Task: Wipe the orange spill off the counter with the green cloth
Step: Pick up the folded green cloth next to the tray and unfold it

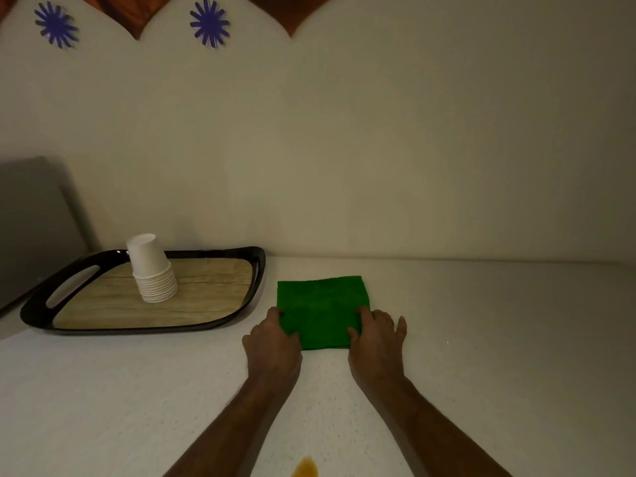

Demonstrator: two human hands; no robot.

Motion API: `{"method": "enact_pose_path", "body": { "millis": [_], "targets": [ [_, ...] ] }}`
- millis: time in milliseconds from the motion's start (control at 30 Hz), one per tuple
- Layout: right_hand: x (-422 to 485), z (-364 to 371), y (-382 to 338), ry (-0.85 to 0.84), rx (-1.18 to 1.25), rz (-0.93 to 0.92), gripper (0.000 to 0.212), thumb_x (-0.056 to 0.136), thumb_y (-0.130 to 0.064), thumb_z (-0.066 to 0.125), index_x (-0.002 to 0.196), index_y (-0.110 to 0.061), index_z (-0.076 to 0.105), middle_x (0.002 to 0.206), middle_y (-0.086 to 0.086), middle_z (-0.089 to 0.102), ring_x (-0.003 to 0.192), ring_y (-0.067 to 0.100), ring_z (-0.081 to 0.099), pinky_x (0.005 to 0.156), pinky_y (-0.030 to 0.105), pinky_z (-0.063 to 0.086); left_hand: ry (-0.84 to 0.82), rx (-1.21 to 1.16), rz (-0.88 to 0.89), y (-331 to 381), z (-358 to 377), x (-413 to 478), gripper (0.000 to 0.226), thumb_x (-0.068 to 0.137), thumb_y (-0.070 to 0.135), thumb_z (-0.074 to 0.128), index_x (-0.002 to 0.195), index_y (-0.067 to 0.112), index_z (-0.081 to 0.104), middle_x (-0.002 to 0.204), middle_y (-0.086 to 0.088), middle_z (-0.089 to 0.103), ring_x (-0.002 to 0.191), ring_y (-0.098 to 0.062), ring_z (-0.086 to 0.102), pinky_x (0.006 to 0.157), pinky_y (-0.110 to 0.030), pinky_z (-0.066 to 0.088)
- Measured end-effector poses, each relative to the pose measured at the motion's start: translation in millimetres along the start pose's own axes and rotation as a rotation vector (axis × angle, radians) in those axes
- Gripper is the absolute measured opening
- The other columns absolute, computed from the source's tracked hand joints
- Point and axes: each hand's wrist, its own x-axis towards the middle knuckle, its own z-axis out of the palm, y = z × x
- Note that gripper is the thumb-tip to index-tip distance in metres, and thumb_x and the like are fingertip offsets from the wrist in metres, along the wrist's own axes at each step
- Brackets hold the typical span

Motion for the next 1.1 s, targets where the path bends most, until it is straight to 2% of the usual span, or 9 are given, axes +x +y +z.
{"method": "enact_pose_path", "body": {
  "millis": [133, 200, 267, 367, 467, 567, 767, 967, 1100],
  "targets": [
    [-4, -12, -7, 0.046, 0.246, -0.067, 0.032, 0.095, 0.002, 0.056, 0.123, -0.013, 0.061, 0.105, 0.008, 0.064, 0.089, 0.020, 0.061, 0.087, 0.042, 0.054, 0.016, -0.280, 0.007, 4, -5, -9, 0.045, 0.091, 0.002, 0.061, 0.134, 0.012, 0.052, 0.117, -0.014, 0.068, 0.098, -0.022, 0.067, 0.071, -0.019, 0.054],
    [-8, -22, -10, 0.064, 0.378, -0.040, 0.032, 0.097, 0.001, 0.053, 0.124, -0.015, 0.060, 0.107, 0.004, 0.059, 0.082, 0.010, 0.058, 0.071, 0.024, 0.054, 0.045, -0.362, 0.016, 7, -11, -12, 0.044, 0.090, -0.002, 0.061, 0.132, 0.010, 0.055, 0.117, -0.015, 0.066, 0.096, -0.021, 0.066, 0.061, -0.010, 0.052],
    [-13, -33, -12, 0.080, 0.479, -0.025, 0.034, 0.098, 0.002, 0.052, 0.125, -0.015, 0.060, 0.106, 0.000, 0.055, 0.079, 0.002, 0.053, 0.064, 0.010, 0.046, 0.085, -0.406, 0.044, 14, -18, -18, 0.043, 0.089, -0.003, 0.061, 0.130, 0.009, 0.058, 0.120, -0.014, 0.064, 0.100, -0.024, 0.066, 0.071, -0.021, 0.060],
    [-25, -58, -16, 0.123, 0.570, -0.041, 0.036, 0.096, 0.007, 0.052, 0.125, -0.010, 0.062, 0.115, 0.006, 0.058, 0.087, 0.004, 0.053, 0.073, -0.001, 0.038, 0.114, -0.467, 0.083, 24, -32, -34, 0.043, 0.087, -0.004, 0.063, 0.127, 0.012, 0.061, 0.125, -0.010, 0.062, 0.107, -0.030, 0.066, 0.087, -0.045, 0.060],
    [-45, -82, -15, 0.163, 0.602, -0.086, 0.039, 0.092, 0.012, 0.053, 0.125, -0.006, 0.064, 0.133, 0.009, 0.059, 0.118, 0.018, 0.055, 0.099, 0.006, 0.034, 0.103, -0.486, 0.126, 31, -45, -56, 0.040, 0.086, -0.005, 0.061, 0.120, 0.015, 0.067, 0.139, -0.007, 0.058, 0.122, -0.026, 0.061, 0.099, -0.043, 0.056],
    [-73, -101, -12, 0.169, 0.591, -0.099, 0.040, 0.094, 0.010, 0.052, 0.127, -0.009, 0.065, 0.150, 0.004, 0.048, 0.134, 0.010, 0.043, 0.106, 0.008, 0.029, 0.088, -0.489, 0.167, 35, -58, -82, 0.034, 0.087, -0.003, 0.061, 0.114, 0.015, 0.072, 0.140, 0.001, 0.058, 0.126, -0.014, 0.057, 0.104, -0.033, 0.052],
    [-136, -133, -9, 0.220, 0.613, -0.079, 0.040, 0.092, 0.013, 0.051, 0.121, -0.007, 0.070, 0.144, 0.004, 0.056, 0.132, 0.012, 0.049, 0.113, 0.030, 0.039, 0.002, -0.493, 0.266, 41, -81, -142, 0.029, 0.086, -0.001, 0.062, 0.109, 0.015, 0.074, 0.111, 0.004, 0.072, 0.107, -0.008, 0.065, 0.097, -0.019, 0.052],
    [-190, -168, 1, 0.274, 0.568, -0.005, 0.031, 0.091, 0.010, 0.056, 0.105, -0.012, 0.073, 0.108, 0.001, 0.069, 0.100, 0.011, 0.061, 0.088, 0.003, 0.041, -0.133, -0.438, 0.427, 30, -101, -196, 0.049, 0.082, -0.010, 0.059, 0.122, 0.017, 0.065, 0.125, 0.008, 0.061, 0.115, 0.002, 0.056, 0.097, -0.002, 0.041],
    [-225, -185, 12, 0.226, 0.544, 0.072, 0.030, 0.093, 0.007, 0.057, 0.102, -0.016, 0.073, 0.104, -0.003, 0.068, 0.098, 0.011, 0.062, 0.086, 0.010, 0.044, -0.109, -0.336, 0.568, 25, -106, -235, 0.049, 0.078, -0.015, 0.056, 0.113, 0.018, 0.066, 0.113, 0.008, 0.061, 0.106, 0.006, 0.056, 0.095, -0.009, 0.045]
  ]
}}
